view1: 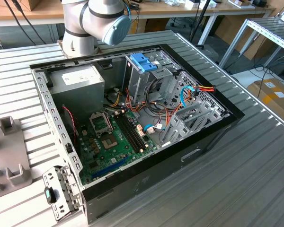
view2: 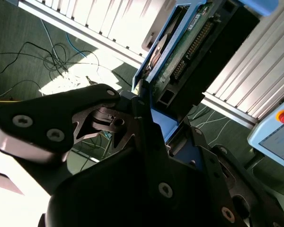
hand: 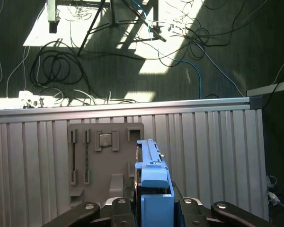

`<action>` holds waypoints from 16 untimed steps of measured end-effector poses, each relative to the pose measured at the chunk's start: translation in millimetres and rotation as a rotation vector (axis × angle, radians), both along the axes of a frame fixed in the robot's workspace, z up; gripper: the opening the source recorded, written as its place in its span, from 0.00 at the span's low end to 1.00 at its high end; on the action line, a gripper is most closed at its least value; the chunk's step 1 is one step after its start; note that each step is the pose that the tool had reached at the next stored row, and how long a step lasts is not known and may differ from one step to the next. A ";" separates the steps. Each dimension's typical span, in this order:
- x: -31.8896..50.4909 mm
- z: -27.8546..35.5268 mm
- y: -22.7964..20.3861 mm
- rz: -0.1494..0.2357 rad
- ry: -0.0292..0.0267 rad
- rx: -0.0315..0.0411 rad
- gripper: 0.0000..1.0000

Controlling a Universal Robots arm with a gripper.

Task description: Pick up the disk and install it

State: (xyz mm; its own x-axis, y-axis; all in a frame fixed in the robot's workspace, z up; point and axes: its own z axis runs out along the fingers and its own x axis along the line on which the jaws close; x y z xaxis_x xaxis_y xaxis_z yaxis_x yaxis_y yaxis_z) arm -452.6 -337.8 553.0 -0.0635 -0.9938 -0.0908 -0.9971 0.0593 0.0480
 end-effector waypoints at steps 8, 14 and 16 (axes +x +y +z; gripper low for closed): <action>1.5 -1.3 -0.3 0.000 0.0001 0.0000 0.37; 2.3 -2.5 -1.0 0.000 0.0003 -0.0002 0.37; 2.3 -2.9 -1.6 0.000 0.0002 -0.0001 0.37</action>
State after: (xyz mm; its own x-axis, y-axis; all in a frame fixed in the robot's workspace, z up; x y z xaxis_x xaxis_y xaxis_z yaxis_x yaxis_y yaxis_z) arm -450.2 -339.4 550.1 -0.0635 -0.9939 -0.0907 -0.9971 0.0593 0.0482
